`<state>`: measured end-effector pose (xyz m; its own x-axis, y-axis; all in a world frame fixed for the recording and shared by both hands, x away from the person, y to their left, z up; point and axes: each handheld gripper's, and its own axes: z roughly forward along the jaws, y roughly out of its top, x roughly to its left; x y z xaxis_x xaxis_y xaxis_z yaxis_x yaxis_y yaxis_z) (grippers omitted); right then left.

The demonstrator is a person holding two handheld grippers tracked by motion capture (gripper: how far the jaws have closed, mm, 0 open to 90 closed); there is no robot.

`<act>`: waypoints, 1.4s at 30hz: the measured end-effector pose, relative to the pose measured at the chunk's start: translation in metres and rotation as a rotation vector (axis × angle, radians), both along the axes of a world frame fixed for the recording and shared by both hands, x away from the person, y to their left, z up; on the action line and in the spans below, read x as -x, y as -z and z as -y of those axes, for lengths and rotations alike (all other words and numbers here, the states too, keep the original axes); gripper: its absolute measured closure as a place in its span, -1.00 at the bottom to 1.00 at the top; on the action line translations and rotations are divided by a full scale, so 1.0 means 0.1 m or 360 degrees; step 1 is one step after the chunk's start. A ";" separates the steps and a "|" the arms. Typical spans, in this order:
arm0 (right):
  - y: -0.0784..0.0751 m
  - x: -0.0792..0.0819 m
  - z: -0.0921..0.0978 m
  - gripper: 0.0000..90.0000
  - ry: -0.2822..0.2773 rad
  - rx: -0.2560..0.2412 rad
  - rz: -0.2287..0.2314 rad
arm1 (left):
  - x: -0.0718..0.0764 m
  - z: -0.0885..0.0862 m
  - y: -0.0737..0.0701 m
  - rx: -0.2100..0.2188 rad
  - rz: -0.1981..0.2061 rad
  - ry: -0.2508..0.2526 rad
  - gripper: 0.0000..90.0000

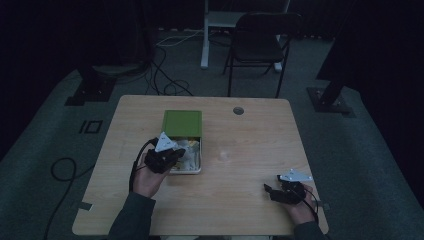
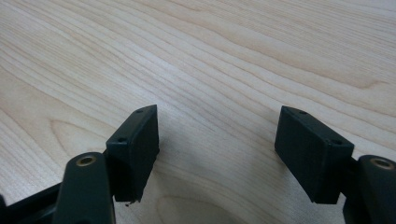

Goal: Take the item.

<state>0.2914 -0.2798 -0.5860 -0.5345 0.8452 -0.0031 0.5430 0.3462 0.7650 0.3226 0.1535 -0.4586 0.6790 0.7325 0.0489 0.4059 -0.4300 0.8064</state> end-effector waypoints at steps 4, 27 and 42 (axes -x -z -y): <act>0.00 0.00 0.00 -0.33 0.0000 0.0000 0.0001 | 0.00 0.03 -0.06 0.0019 -0.0006 0.0023 1.00; 0.00 0.00 0.00 -0.33 0.0000 -0.0001 0.0000 | 0.01 0.27 -0.27 0.0018 0.0004 0.0136 1.00; 0.00 0.00 0.00 -0.33 0.0001 -0.0001 0.0001 | 0.00 0.46 -0.35 0.0018 0.0011 0.0211 1.00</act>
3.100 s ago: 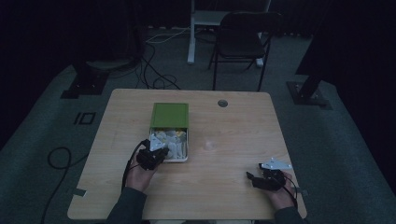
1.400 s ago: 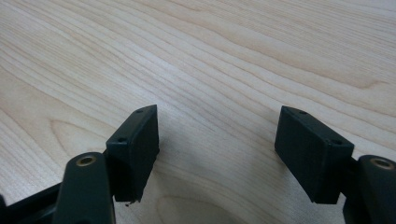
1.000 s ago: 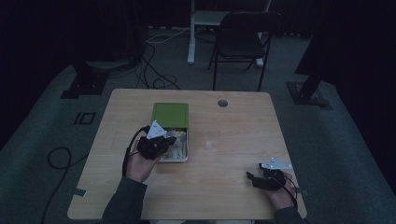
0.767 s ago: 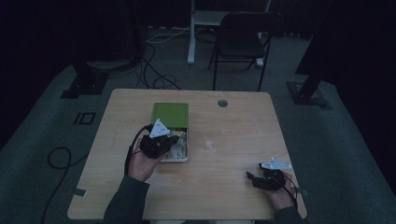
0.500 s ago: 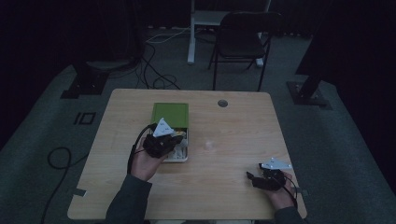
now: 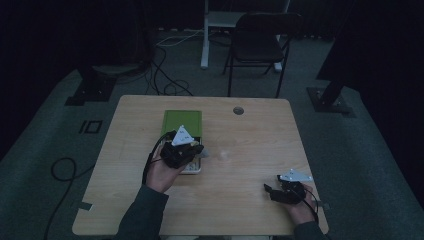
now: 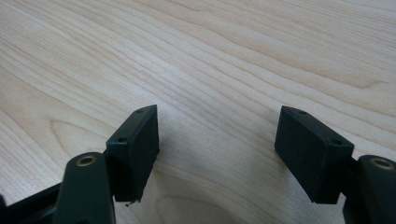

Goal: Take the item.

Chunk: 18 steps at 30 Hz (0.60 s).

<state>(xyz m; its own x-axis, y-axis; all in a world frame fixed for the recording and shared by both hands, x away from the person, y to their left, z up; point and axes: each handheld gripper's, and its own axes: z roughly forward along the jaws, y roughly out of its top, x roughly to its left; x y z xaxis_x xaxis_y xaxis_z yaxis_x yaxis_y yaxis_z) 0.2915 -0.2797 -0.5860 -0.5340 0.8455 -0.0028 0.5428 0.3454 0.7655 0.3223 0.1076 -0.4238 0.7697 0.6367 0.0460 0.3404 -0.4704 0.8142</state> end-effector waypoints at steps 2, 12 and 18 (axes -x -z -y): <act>0.00 0.00 0.00 -0.33 0.0000 0.0000 0.0000 | -0.01 0.04 -0.02 -0.0003 0.0001 0.0010 1.00; 0.00 0.00 0.00 -0.33 0.0000 -0.0001 0.0000 | -0.03 0.15 -0.08 0.0028 0.0005 0.0049 1.00; 0.00 0.00 0.00 -0.33 0.0000 -0.0001 0.0000 | -0.05 0.23 -0.10 0.0015 0.0012 0.0077 1.00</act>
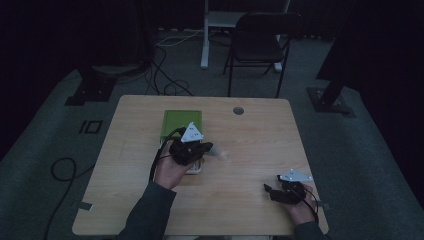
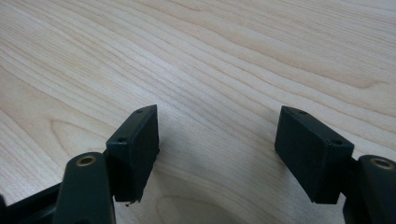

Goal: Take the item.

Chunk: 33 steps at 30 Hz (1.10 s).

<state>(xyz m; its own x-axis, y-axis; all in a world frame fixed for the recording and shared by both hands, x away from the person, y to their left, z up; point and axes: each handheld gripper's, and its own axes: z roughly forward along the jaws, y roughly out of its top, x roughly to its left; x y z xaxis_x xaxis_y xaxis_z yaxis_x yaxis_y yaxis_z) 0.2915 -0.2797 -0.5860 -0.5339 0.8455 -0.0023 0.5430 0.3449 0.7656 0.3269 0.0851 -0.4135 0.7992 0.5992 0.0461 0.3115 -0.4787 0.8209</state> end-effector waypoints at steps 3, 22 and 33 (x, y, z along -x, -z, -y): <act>0.00 0.00 0.00 -0.33 0.0000 0.0000 0.0000 | -0.02 0.04 -0.01 0.0013 0.0001 0.0005 1.00; 0.00 0.00 0.00 -0.33 0.0000 0.0001 0.0000 | -0.15 0.15 -0.01 0.0027 0.0003 0.0009 1.00; 0.00 0.00 0.00 -0.33 0.0000 0.0001 0.0001 | -0.25 0.20 0.03 0.0035 -0.0003 0.0001 1.00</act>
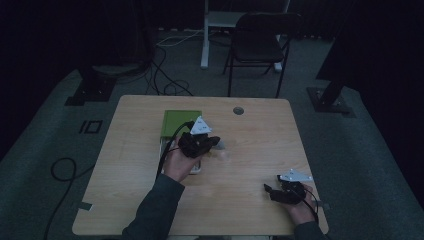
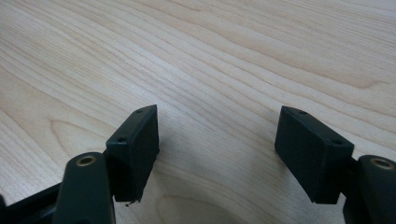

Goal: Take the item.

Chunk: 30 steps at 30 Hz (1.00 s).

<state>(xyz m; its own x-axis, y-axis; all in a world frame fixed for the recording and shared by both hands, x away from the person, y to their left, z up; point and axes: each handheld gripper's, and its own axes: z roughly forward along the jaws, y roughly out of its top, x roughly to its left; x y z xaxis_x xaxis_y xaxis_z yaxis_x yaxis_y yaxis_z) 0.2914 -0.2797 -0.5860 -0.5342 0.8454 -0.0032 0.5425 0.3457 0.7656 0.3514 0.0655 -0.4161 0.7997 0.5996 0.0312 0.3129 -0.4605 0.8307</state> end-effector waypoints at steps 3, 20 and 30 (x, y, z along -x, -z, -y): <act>0.00 0.00 0.00 -0.33 0.0000 0.0000 0.0000 | -0.02 0.03 -0.01 -0.0005 0.0005 0.0000 1.00; 0.00 0.00 0.00 -0.33 0.0000 0.0000 0.0000 | -0.14 0.19 -0.06 0.0004 0.0015 0.0025 1.00; 0.00 0.00 0.00 -0.33 0.0002 0.0000 -0.0001 | -0.23 0.31 -0.12 0.0016 0.0045 0.0029 1.00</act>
